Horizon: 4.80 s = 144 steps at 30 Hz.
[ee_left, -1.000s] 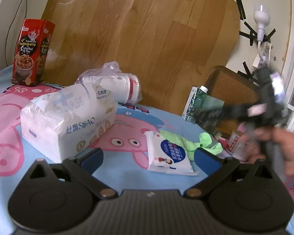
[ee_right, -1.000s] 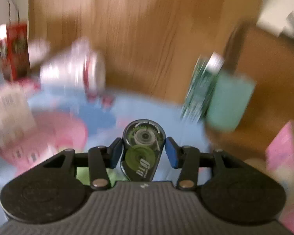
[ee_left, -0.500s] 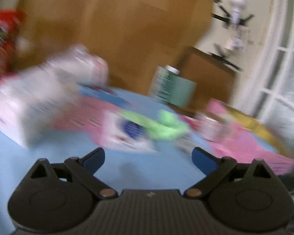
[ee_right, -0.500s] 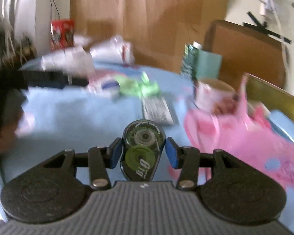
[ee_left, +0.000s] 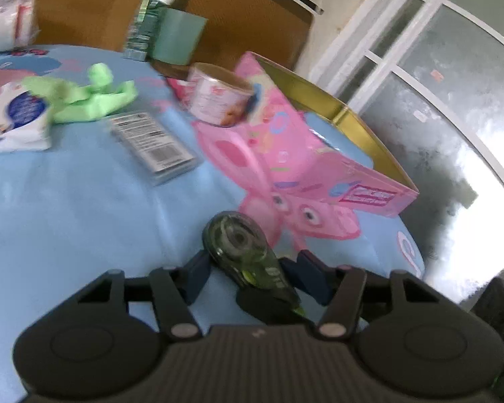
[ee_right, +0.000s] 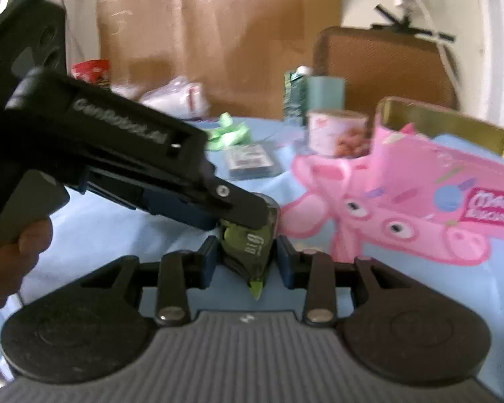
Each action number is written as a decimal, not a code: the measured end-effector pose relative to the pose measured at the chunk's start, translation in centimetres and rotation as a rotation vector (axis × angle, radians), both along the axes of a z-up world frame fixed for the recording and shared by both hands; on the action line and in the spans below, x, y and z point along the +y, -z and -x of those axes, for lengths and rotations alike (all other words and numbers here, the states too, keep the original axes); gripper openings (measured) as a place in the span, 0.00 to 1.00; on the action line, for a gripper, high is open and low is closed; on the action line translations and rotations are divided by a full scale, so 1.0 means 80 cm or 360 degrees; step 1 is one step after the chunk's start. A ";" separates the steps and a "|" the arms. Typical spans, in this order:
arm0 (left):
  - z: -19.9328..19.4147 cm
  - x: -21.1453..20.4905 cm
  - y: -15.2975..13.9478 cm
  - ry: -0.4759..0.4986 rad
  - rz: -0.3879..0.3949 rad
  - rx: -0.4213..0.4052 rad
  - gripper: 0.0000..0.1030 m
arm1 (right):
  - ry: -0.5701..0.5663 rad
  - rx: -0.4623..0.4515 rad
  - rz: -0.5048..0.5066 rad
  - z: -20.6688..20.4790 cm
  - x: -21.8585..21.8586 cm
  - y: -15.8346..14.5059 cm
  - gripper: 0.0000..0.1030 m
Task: Organize soft objects
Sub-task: 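Carry the tape roller into the pink tin and release, then move the right gripper toward the green cloth, then grasp the green cloth with the right gripper, then carry the green cloth into the pink tin and open the right gripper, then reach for the clear barcode-labelled card pack with the right gripper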
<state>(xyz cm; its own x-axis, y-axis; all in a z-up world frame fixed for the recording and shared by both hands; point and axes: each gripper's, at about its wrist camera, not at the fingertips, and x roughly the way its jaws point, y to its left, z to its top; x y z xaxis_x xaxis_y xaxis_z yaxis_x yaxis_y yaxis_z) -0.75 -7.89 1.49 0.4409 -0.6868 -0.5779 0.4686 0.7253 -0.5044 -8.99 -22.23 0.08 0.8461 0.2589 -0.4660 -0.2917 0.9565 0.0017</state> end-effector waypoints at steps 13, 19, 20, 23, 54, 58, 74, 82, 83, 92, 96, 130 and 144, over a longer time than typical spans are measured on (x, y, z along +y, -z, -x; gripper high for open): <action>-0.038 -0.171 -0.097 0.0261 -0.0016 -0.0415 0.56 | 0.0429 -0.0288 -0.0152 -0.049 -0.135 -0.069 0.39; -0.078 -0.201 -0.086 0.0134 -0.0077 -0.0307 0.73 | 0.0538 0.0032 -0.0294 -0.138 -0.193 -0.072 0.39; -0.081 -0.198 -0.085 0.0119 -0.0056 -0.0288 0.76 | 0.0554 0.0117 -0.0316 -0.155 -0.204 -0.073 0.39; -0.082 -0.172 -0.089 0.0052 0.0009 -0.0296 0.85 | 0.0577 0.0278 -0.0295 -0.181 -0.221 -0.071 0.40; -0.027 0.195 0.010 -0.0861 -0.0099 -0.0395 0.86 | -0.0069 0.0168 -0.0142 -0.241 0.075 -0.054 0.43; -0.023 0.192 0.010 -0.0861 -0.0100 -0.0428 0.86 | -0.0075 0.0350 -0.0149 -0.286 0.093 -0.031 0.31; -0.012 0.169 0.002 -0.0673 -0.0086 -0.0451 0.79 | -0.0113 0.0058 -0.0078 -0.045 0.033 -0.045 0.16; 0.007 0.085 -0.008 -0.0218 -0.0002 -0.0268 0.67 | -0.0115 0.0103 -0.0071 -0.030 0.049 -0.014 0.49; 0.004 0.078 -0.006 -0.0198 0.0013 -0.0217 0.65 | -0.0111 0.0100 -0.0062 -0.032 0.050 -0.012 0.49; -0.013 0.006 -0.023 0.0011 0.0071 -0.0178 0.36 | 0.0052 -0.0175 -0.0001 -0.013 0.020 -0.019 0.12; -0.019 -0.054 -0.068 0.0157 0.0071 -0.0341 0.38 | 0.0251 -0.0391 -0.0004 -0.003 -0.012 -0.044 0.12; -0.018 0.170 0.014 -0.0783 -0.0309 -0.0358 0.81 | 0.0021 -0.0001 -0.0025 -0.129 0.038 -0.039 0.64; -0.022 0.159 0.018 -0.0718 -0.0342 -0.0350 0.89 | 0.0010 0.0149 -0.0076 -0.067 0.047 -0.016 0.58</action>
